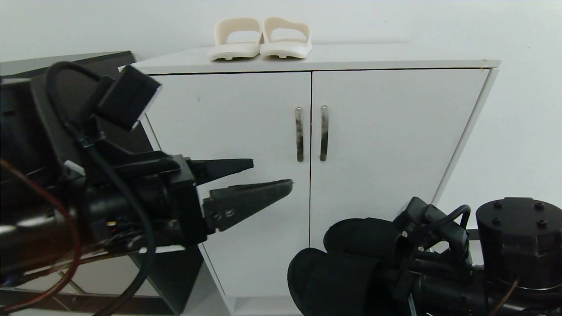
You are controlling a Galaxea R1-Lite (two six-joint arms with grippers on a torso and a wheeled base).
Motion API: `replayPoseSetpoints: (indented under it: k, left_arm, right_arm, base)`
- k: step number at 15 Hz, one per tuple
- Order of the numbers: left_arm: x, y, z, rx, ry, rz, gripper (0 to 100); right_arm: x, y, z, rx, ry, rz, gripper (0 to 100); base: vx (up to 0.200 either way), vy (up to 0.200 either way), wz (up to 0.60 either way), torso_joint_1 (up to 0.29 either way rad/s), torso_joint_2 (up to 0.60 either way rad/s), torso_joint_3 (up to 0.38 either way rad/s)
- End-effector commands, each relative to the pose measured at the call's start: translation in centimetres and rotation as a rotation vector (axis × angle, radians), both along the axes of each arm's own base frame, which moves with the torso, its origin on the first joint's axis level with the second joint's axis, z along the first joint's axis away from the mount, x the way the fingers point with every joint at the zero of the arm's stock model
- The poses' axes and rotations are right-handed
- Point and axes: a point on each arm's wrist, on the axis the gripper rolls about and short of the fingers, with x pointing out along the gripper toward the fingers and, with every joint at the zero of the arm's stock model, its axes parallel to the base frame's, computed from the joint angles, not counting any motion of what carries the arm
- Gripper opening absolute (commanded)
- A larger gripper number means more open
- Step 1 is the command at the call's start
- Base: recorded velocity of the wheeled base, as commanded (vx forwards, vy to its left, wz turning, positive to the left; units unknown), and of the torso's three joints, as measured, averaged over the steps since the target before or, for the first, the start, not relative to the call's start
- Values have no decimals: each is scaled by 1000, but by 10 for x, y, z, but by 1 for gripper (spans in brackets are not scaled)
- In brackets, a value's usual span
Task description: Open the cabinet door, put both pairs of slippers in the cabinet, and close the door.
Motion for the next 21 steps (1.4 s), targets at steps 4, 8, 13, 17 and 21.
replayPoseSetpoints:
  k: [4, 8, 13, 17, 21]
  left_arm:
    - [54, -60, 1, 20, 23, -69, 100]
    - [72, -77, 7, 12, 51, -132, 100]
    - [86, -89, 8, 7, 42, -58, 100]
    - [91, -89, 11, 1, 29, 7, 100]
    - [102, -96, 9, 1, 24, 67, 100]
  right_arm:
    - [-2, -1, -3, -23, -12, 15, 0]
    - [-2, -1, -6, -40, -16, 23, 0]
    - [-2, -1, -10, -52, -4, 26, 0]
    - [-3, -1, -10, -52, -4, 27, 0]
    - [-2, -1, -11, -55, -2, 26, 0]
  base:
    - [0, 0, 0, 0, 0, 0]
    - [0, 0, 0, 0, 0, 0]
    - [0, 0, 0, 0, 0, 0]
    - [0, 0, 0, 0, 0, 0]
    - [0, 0, 0, 0, 0, 0]
